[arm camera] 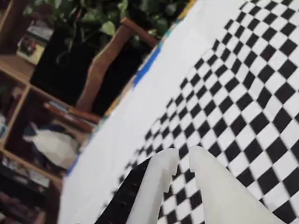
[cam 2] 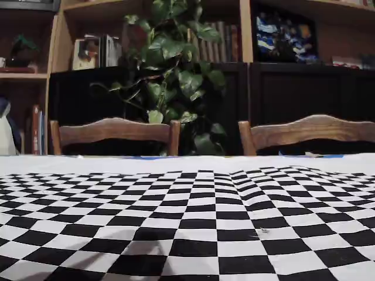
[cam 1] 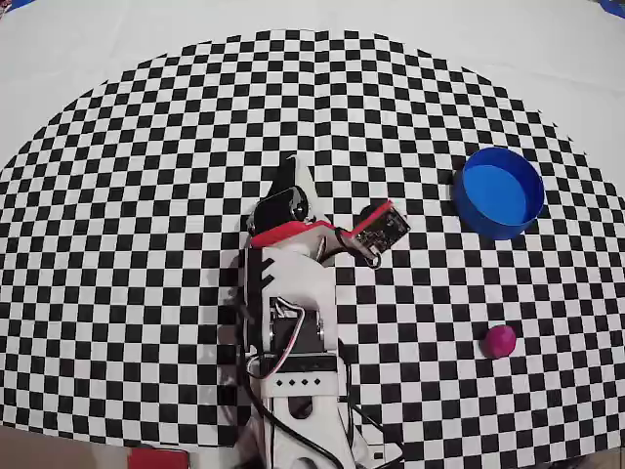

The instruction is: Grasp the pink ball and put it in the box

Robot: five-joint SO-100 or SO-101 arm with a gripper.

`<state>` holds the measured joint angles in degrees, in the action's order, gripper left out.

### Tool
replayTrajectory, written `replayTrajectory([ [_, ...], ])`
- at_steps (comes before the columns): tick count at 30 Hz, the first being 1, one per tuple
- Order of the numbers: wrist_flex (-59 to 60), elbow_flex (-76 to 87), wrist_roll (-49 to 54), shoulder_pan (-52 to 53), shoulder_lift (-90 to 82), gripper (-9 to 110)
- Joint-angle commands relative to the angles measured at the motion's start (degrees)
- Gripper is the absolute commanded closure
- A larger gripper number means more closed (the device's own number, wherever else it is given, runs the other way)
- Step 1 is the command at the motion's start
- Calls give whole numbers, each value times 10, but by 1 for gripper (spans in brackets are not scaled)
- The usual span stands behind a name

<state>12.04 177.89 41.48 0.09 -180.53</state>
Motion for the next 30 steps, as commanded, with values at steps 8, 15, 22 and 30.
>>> replayTrajectory([
  [8, 14, 4, 283, 32, -2, 80],
  [15, 0, -1, 388, 42, -6, 77],
  [22, -11, -1, 470, 49, -8, 75],
  [30, -12, 0, 497, 69, -10, 75],
])
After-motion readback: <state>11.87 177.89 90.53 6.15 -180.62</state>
